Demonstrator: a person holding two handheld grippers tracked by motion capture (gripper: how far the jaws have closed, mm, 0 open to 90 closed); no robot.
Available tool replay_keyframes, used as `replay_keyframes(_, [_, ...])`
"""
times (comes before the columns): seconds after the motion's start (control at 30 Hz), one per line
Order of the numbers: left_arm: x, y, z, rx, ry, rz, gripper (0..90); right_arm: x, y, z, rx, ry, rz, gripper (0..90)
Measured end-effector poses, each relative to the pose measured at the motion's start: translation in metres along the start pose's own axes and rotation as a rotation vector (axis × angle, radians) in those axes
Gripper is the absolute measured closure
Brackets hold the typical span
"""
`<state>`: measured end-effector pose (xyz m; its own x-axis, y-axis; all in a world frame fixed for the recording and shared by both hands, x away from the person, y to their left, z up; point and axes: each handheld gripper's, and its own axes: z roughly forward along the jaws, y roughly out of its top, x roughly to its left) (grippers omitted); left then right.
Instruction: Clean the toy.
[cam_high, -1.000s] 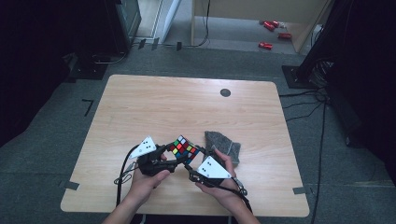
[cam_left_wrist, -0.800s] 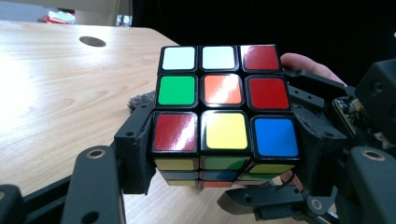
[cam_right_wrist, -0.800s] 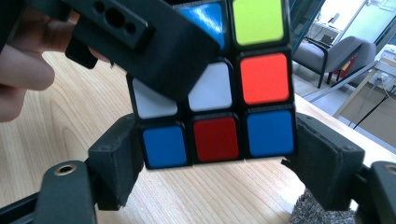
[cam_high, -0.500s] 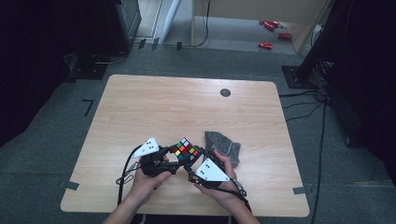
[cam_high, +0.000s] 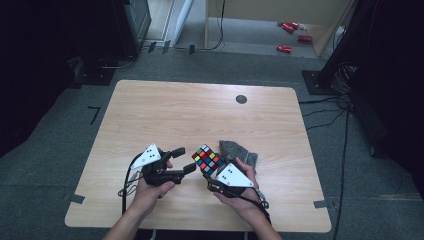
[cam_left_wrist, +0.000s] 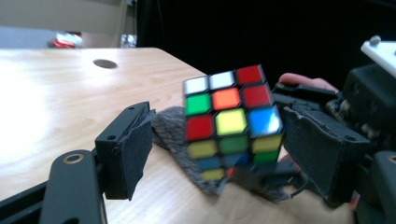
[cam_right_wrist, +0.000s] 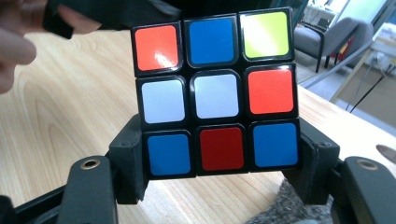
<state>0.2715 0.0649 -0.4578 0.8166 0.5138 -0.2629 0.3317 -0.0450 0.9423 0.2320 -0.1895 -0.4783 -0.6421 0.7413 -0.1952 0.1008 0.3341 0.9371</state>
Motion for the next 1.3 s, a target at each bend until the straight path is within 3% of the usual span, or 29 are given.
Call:
replay_keyframes(0.2, [0.003,-0.006,0.000,0.041,0.046,0.099,22.9,-0.012,0.004,-0.005,0.008,0.016,0.092,34.0])
replay_keyframes(0.57, [-0.013,-0.025,0.015,0.133,0.110,0.394,23.2,-0.016,0.011,-0.009,0.021,0.083,0.213,33.9])
replay_keyframes(0.67, [-0.016,-0.028,0.018,0.132,0.117,0.448,23.0,-0.015,0.014,-0.009,0.027,0.108,0.235,33.9])
replay_keyframes(0.77, [-0.017,-0.030,0.019,0.122,0.124,0.487,22.2,-0.013,0.015,-0.009,0.038,0.132,0.252,33.9])
replay_keyframes(0.97, [-0.018,-0.032,0.020,0.100,0.126,0.502,21.4,-0.009,0.016,-0.008,0.056,0.166,0.268,33.9])
replay_keyframes(1.1, [-0.021,-0.034,0.021,0.097,0.141,0.543,21.3,-0.008,0.016,-0.007,0.078,0.194,0.294,33.9])
replay_keyframes(1.3, [-0.025,-0.039,0.024,0.103,0.127,0.595,21.4,-0.007,0.016,-0.005,0.110,0.224,0.331,33.9])
